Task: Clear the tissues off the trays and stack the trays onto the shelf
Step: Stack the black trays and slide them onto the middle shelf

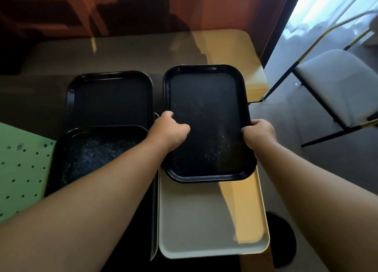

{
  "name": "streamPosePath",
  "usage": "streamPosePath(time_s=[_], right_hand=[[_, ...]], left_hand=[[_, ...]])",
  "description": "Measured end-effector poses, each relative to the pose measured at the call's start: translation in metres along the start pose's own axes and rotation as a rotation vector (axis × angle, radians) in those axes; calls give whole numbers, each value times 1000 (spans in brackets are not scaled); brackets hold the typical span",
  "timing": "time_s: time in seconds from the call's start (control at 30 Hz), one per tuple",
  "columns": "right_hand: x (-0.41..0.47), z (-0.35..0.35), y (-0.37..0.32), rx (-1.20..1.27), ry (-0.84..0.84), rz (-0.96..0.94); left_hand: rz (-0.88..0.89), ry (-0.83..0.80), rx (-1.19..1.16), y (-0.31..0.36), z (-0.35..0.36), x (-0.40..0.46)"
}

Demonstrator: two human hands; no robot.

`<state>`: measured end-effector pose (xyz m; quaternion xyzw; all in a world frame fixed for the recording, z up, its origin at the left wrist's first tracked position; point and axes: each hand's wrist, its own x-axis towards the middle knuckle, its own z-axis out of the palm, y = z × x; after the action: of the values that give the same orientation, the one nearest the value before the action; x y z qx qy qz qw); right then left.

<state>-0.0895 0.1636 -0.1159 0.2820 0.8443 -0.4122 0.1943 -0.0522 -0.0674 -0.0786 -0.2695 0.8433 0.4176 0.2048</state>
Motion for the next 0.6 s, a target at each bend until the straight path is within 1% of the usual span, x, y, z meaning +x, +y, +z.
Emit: streamPosePath(time_s=[0.07, 0.17, 0.23, 0.4, 0.47, 0.53, 0.6], right_hand=[[-9, -6, -9, 99, -36, 51], [-27, -14, -12, 243, -34, 78], [-47, -13, -6, 335, -40, 101], [-123, 6, 13, 431, -135, 152], [-149, 21, 19, 452, -180, 147], [-175, 41, 18, 461, -212, 147], [-194, 62, 17, 466, -239, 143]], left_hand=[[0, 13, -84, 1, -8, -3], [12, 42, -177, -2, -24, -16], [4, 94, -256, -11, -38, -30], [-107, 231, -364, -49, -80, -79], [-155, 251, -346, -63, -96, -95], [-207, 249, -270, -76, -112, -108], [-240, 281, -199, -92, -130, -115]])
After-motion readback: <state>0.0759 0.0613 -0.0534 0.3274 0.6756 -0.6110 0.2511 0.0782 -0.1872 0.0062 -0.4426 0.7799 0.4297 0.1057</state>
